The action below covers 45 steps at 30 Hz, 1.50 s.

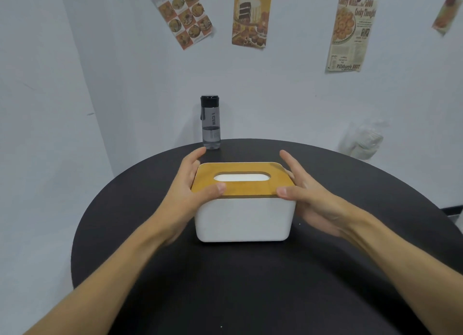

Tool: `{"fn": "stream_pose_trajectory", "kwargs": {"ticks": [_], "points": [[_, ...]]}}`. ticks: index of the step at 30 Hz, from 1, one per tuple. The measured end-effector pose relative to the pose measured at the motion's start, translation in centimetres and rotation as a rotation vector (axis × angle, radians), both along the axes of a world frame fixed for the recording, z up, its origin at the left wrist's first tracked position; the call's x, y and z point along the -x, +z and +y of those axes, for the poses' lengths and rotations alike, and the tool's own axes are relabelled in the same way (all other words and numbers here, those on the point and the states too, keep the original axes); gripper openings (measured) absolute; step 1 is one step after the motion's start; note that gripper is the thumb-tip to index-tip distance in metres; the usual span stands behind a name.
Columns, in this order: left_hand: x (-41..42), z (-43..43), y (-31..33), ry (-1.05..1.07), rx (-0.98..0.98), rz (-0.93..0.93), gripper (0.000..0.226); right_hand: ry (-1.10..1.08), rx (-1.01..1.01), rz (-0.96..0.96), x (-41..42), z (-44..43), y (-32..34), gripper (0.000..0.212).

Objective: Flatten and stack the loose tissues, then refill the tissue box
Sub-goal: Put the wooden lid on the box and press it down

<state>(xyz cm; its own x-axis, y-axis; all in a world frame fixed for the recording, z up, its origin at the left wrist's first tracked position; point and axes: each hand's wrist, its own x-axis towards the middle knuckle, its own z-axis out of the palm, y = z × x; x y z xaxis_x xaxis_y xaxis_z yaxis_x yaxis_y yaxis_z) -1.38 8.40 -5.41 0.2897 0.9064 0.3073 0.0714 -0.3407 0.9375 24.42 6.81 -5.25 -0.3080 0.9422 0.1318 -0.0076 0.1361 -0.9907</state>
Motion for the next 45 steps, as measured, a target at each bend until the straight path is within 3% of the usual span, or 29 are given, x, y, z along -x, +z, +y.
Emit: {"fn": "stream_pose_trajectory", "kwargs": {"ticks": [2, 5, 9, 11, 13, 15, 21, 26, 33, 35, 39, 45], "points": [[-0.1, -0.1, -0.7, -0.031, 0.05, -0.119, 0.101, 0.016, 0.017, 0.009, -0.1, 0.1, -0.5, 0.136], [0.3, 0.0, -1.6, -0.068, 0.108, -0.147, 0.106, 0.025, 0.049, 0.034, 0.2, 0.2, -1.1, 0.142], [0.8, 0.2, -2.5, -0.112, 0.185, -0.177, 0.131, 0.031, 0.08, 0.111, -0.1, 0.3, -1.6, 0.151], [0.8, 0.4, -2.8, -0.098, 0.161, -0.168, 0.136, 0.055, 0.075, 0.117, -0.2, 0.3, -1.6, 0.147], [0.7, 0.6, -2.7, -0.078, 0.13, -0.148, 0.136, 0.086, 0.026, 0.074, -0.1, 0.4, -1.6, 0.127], [0.6, 0.6, -2.5, -0.093, 0.087, -0.122, 0.125, 0.079, -0.019, 0.03, 0.1, 0.4, -1.5, 0.111], [0.5, 0.8, -2.3, -0.142, 0.044, -0.117, 0.078, 0.024, -0.079, -0.025, -0.1, 0.2, -1.3, 0.1], [0.5, 1.1, -2.4, -0.158, 0.049, -0.108, 0.067, 0.011, -0.07, -0.02, 0.0, 0.2, -1.2, 0.101], [0.2, 0.8, -2.8, -0.132, 0.085, -0.173, 0.046, 0.014, -0.023, 0.064, 0.2, 0.0, -1.4, 0.074], [0.0, 0.9, -2.8, -0.071, 0.098, -0.208, 0.055, -0.012, -0.016, 0.111, 0.6, 0.0, -1.7, 0.067], [-0.2, 1.1, -2.5, 0.036, 0.1, -0.187, 0.101, -0.089, 0.007, 0.205, 1.9, -0.3, -1.8, 0.057], [0.0, 1.4, -2.2, 0.075, 0.075, -0.127, 0.097, -0.181, 0.047, 0.277, 2.5, -0.1, -1.5, 0.043]]}}
